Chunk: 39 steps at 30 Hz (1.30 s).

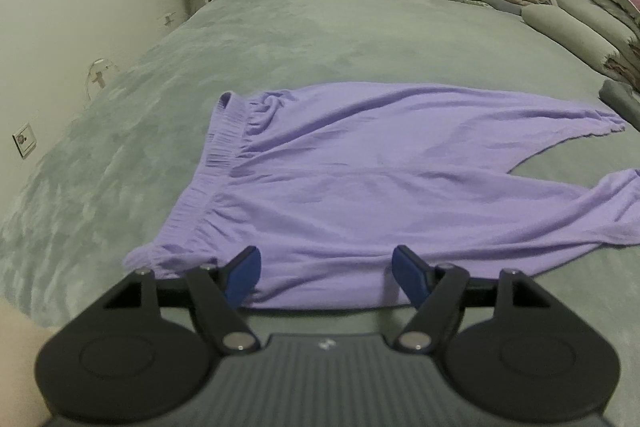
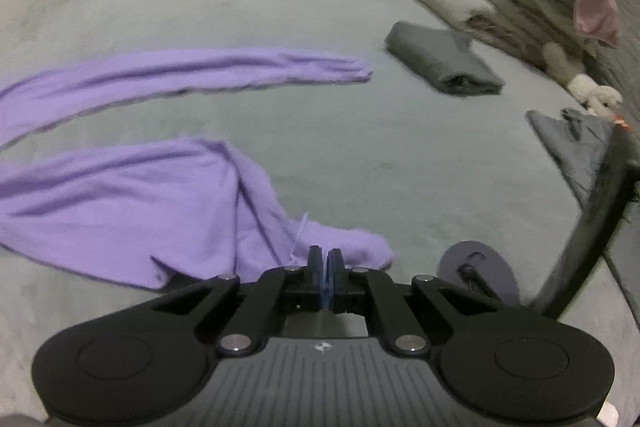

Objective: Fold clothes

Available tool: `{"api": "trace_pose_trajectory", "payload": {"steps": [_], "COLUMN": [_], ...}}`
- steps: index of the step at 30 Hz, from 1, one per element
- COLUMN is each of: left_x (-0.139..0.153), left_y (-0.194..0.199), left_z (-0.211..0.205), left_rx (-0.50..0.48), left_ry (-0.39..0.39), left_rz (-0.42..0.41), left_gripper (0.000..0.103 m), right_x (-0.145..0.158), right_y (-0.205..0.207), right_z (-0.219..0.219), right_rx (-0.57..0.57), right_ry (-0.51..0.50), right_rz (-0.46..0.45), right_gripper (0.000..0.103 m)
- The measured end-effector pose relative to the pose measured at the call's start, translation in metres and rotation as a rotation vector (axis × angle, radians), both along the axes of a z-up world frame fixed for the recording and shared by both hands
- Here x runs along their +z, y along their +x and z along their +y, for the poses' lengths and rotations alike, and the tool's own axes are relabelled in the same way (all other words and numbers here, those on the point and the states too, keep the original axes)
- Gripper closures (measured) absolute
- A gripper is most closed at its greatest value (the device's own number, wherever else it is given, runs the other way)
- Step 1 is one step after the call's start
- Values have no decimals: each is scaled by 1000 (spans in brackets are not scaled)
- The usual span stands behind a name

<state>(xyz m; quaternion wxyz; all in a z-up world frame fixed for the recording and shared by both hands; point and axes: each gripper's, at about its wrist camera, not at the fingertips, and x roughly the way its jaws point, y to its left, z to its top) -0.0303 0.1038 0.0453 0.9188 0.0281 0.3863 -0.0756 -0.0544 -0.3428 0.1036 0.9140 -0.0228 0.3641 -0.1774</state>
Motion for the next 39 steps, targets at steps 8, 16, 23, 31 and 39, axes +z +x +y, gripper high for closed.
{"api": "trace_pose_trajectory", "payload": {"steps": [8, 16, 23, 31, 39], "left_x": [-2, -2, -4, -5, -2], "left_y": [1, 3, 3, 3, 1], "left_z": [0, 3, 0, 1, 2], "left_rx": [-3, 5, -30, -54, -69], "left_ry": [-7, -19, -32, -76, -117], "left_rz": [6, 17, 31, 64, 67], "left_gripper": [32, 32, 32, 31, 30], "right_x": [32, 67, 16, -5, -24], "right_y": [-4, 9, 46, 20, 12], "right_z": [5, -2, -20, 4, 38], "right_rx": [1, -60, -126, -53, 3], "right_ry": [-35, -125, -318, -362, -500], "right_rz": [-173, -346, -1, 153, 163], "right_gripper": [100, 100, 100, 100, 55]}}
